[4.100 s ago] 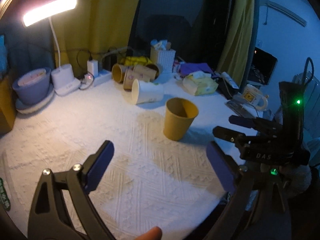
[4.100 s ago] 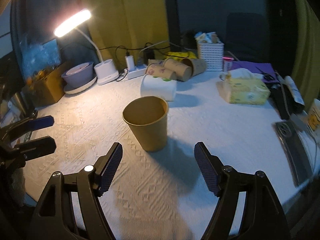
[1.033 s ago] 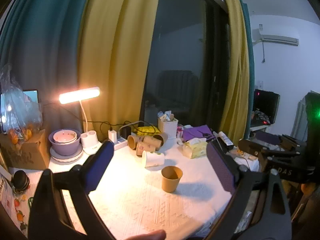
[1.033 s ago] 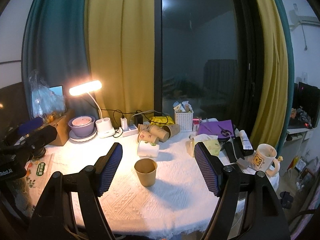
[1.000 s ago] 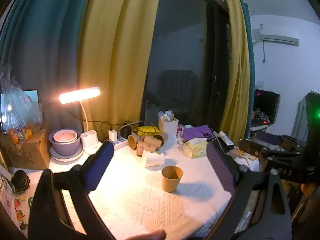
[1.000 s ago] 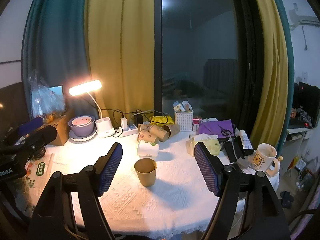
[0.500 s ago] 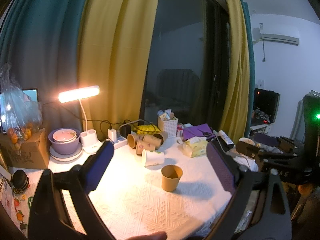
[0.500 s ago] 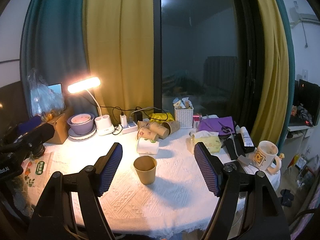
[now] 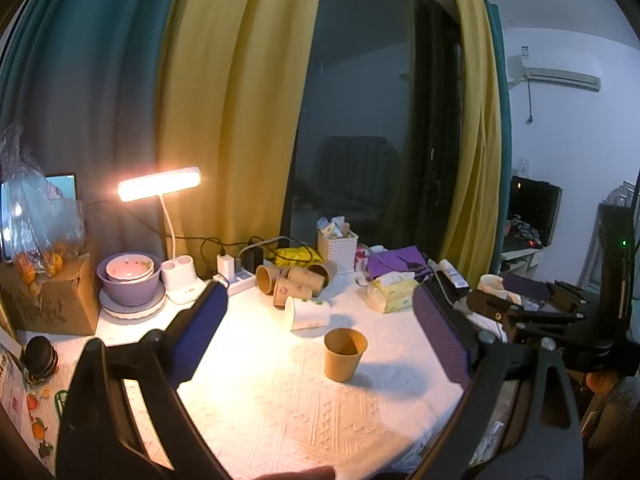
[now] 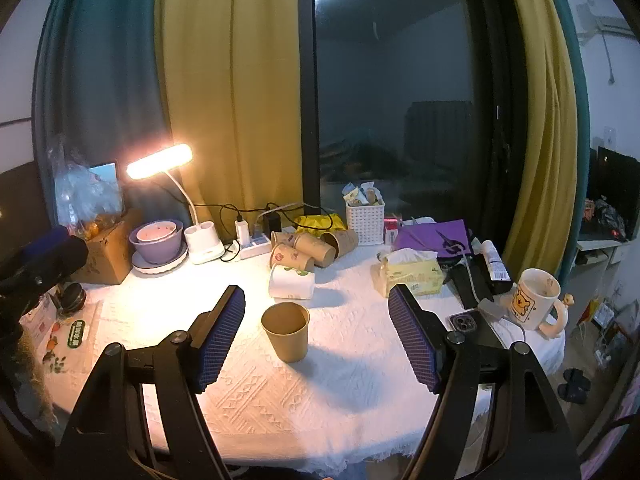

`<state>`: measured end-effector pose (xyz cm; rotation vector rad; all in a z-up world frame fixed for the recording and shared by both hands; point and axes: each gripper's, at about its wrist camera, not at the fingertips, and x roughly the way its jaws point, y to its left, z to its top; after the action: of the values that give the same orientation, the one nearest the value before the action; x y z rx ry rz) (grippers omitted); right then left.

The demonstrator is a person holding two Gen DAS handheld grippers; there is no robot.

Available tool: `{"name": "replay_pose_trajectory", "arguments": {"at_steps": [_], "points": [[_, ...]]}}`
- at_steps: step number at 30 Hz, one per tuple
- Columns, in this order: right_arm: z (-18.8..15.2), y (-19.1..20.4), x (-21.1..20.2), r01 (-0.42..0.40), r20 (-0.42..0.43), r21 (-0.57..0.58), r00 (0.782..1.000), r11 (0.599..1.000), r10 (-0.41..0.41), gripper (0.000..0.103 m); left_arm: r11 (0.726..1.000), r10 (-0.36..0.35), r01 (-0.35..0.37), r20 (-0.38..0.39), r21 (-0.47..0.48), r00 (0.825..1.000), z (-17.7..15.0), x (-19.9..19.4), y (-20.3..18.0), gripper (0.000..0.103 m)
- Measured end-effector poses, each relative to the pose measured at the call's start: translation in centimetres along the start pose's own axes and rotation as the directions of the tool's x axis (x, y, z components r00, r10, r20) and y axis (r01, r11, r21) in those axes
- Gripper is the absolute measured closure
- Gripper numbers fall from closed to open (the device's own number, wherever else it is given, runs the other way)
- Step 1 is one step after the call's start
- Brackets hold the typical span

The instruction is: Flip cup upright

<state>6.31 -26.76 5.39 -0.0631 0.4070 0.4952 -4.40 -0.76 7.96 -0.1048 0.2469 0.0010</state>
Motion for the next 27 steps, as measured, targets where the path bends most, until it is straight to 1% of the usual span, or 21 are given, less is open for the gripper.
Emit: {"name": "replay_pose_trajectory", "arguments": {"at_steps": [27], "points": [[-0.04, 0.04, 0.11, 0.001, -0.004, -0.003, 1.000, 1.000, -0.001, 0.026, 1.000, -0.004, 0.004, -0.004, -0.002, 1.000, -0.05, 0.12, 0.04, 0.008]]}}
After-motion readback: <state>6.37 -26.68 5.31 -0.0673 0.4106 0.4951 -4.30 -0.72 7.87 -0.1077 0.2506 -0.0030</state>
